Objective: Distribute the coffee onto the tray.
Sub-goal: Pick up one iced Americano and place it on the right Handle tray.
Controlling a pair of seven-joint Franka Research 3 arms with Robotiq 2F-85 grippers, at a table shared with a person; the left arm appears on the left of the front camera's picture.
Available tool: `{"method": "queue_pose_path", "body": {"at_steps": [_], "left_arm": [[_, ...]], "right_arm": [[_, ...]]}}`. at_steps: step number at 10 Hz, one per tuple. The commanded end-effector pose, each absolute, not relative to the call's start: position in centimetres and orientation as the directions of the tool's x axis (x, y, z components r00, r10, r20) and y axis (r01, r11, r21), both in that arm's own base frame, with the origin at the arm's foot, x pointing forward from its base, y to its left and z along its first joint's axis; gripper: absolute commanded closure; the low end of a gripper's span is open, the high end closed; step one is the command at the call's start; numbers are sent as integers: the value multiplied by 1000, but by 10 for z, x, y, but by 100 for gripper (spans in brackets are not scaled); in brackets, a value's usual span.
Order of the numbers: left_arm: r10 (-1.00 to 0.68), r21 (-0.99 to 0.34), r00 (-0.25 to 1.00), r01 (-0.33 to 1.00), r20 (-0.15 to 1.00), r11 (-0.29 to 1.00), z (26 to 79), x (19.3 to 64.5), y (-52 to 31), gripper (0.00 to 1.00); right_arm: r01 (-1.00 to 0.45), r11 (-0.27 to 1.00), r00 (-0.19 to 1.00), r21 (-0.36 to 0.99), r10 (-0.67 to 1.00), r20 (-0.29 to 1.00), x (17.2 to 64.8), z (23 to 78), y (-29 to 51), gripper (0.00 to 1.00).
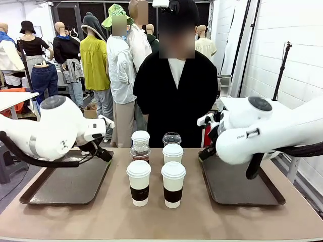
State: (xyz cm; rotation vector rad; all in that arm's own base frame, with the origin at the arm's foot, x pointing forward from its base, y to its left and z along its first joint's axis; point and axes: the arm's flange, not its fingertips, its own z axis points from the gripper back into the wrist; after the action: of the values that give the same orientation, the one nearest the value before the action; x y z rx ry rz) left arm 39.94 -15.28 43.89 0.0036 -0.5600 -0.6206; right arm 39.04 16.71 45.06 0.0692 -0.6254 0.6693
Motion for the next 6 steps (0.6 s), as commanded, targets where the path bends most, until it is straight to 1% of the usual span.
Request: {"method": "queue_pose_path", "body": {"at_steps": [1,4,6], "left_arm": [[-572,178,667,564,477,806,481,386,-159,0],[-584,197,646,571,492,797,530,370,-162,0],[-581,204,646,564,495,800,541,364,-162,0]], "right_arm": [[-650,750,574,-120,589,569,383,492,152,0],[-704,698,515,-133,630,581,367,541,149,0],[-722,680,494,-128,636,594,366,548,152,0]]}}
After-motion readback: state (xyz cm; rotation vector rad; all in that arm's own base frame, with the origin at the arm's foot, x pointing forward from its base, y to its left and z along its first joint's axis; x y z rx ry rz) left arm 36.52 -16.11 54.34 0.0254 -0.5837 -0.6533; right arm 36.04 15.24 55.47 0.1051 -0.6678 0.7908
